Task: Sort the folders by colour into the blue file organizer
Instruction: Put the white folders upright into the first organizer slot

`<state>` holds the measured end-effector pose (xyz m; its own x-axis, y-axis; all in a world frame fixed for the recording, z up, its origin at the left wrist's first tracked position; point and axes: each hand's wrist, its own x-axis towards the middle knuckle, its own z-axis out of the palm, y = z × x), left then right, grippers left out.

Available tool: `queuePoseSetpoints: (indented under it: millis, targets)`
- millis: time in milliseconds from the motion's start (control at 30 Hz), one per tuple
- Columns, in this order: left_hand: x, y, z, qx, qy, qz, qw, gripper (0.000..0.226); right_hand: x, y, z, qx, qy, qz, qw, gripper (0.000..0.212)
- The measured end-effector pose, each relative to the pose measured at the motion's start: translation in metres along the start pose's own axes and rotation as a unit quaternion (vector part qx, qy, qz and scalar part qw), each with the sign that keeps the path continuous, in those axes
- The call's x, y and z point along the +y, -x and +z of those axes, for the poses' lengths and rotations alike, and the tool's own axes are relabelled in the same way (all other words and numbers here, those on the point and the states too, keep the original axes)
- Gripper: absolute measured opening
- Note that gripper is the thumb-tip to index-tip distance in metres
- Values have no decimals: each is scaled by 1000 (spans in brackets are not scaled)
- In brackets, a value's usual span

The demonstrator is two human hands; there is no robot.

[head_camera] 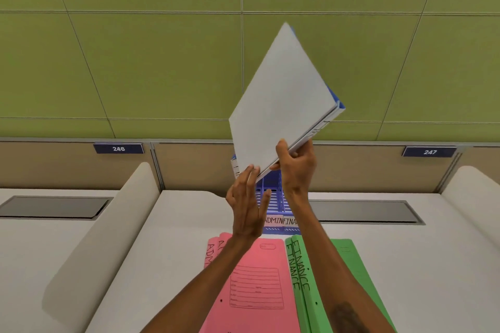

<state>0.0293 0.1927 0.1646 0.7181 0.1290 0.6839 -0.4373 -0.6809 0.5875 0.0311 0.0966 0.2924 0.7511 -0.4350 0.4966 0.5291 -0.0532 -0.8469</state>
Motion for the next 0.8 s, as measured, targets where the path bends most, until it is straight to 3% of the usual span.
queuePoseSetpoints:
  millis: [233,433,500,600,800]
  targets:
    - [-2,1,28,-94,0,4,996,64,17,-14,-19,69,2,-6,998,19]
    - [-14,4,39,-170,-50,-26,984,69,49,-15,-19,41,42,29,998,15]
    - [-23,7,39,-190,-50,-47,979,69,63,-14,-15,31,56,43,997,24]
    - [-40,10,32,-205,-38,-85,974,66,82,-12,-4,6,83,64,994,38]
    - [-66,11,10,-214,-25,-168,962,67,115,-11,16,-41,124,90,987,39]
